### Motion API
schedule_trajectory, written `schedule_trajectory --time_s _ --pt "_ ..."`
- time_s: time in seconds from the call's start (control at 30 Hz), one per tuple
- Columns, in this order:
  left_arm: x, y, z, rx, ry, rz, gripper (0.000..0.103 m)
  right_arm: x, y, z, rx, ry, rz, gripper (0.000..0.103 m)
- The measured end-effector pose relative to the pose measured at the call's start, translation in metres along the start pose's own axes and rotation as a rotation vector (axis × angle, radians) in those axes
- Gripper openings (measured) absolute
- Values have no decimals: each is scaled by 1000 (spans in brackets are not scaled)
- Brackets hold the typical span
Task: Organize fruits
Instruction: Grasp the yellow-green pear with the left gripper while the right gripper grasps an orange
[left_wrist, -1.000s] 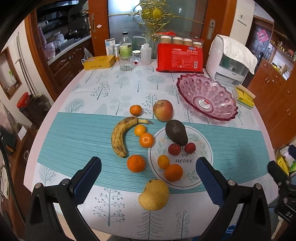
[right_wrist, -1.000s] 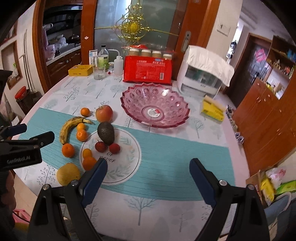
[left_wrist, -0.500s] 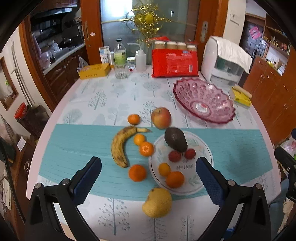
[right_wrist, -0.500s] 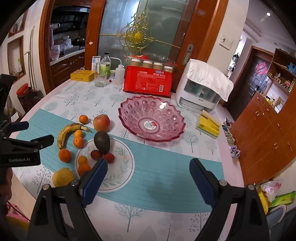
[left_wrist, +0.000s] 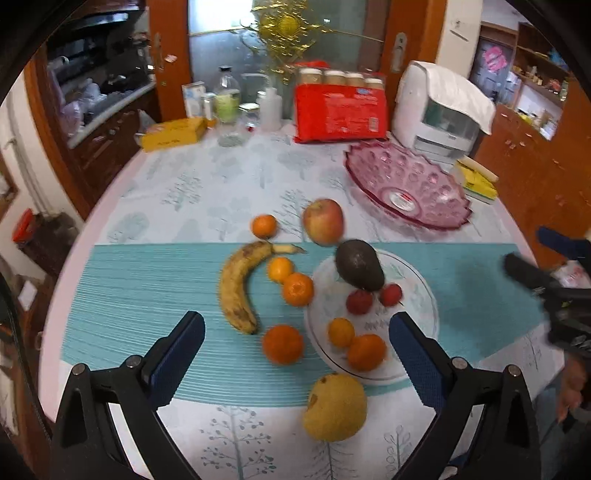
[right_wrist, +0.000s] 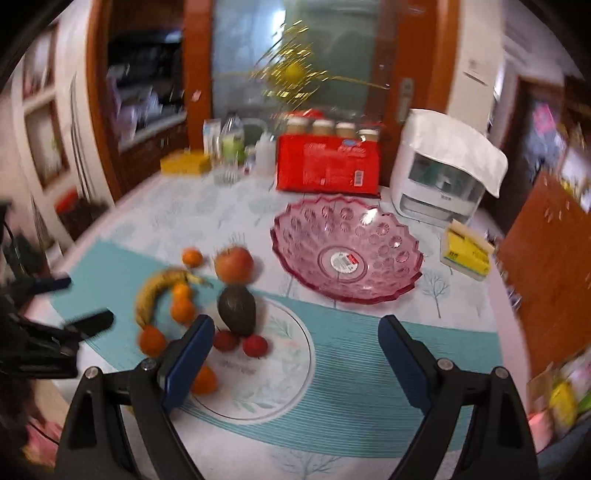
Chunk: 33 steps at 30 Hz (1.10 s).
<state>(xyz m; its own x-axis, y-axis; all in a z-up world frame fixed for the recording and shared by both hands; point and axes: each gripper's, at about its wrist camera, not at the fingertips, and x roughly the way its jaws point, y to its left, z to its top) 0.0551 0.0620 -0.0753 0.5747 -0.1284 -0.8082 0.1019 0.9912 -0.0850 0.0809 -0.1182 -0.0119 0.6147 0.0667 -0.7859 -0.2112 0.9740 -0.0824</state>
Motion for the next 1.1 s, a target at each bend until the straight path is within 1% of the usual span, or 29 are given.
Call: schedule_trajectory --time_s 0.03,0.07,0.2,0.27,0.4,0.5,0.57,0.6,0.77,0.8,0.83,0.87,0.93,0.97,1.0,1.07,1.1 --pt "5 -1 -5 6 18 -4 100 6 3 -4 5 9 6 91" --pt "8 -1 -8 12 34 -11 100 15 6 -9 12 38 21 91" --pt "36 -11 -30 66 165 -45 100 49 10 -32 91 139 97 91" --pt "47 -19 -43 108 205 -50 100 63 10 -44 133 176 128 90" --pt "59 -37 -62 179 236 -61 100 84 12 -60 201 242 183 88" --pt "66 -45 -70 199 247 -60 99 95 14 -64 232 270 232 87" --pt "69 -45 -73 196 247 -50 93 101 19 -64 230 288 254 86" --pt "71 -45 -74 187 249 -52 90 104 22 -64 225 295 265 82" --pt "79 -37 -77 134 251 -56 89 121 42 -63 176 343 323 72" --pt "81 -35 -78 124 258 -57 87 125 46 -64 168 354 332 68" --pt "83 -34 -78 116 263 -58 79 129 50 -64 162 366 342 64" --pt "84 -32 -79 108 270 -64 74 132 53 -65 158 377 350 62" --pt "86 -30 -79 88 287 -104 62 137 57 -64 157 393 385 60" --pt "86 -29 -80 81 288 -122 60 139 59 -63 155 398 397 57" --pt "86 -29 -80 82 288 -121 60 141 62 -62 152 405 406 56" --pt "86 -29 -79 82 288 -124 60 145 66 -61 149 419 431 49" --pt "86 -28 -79 72 290 -130 60 147 67 -61 154 429 455 43"
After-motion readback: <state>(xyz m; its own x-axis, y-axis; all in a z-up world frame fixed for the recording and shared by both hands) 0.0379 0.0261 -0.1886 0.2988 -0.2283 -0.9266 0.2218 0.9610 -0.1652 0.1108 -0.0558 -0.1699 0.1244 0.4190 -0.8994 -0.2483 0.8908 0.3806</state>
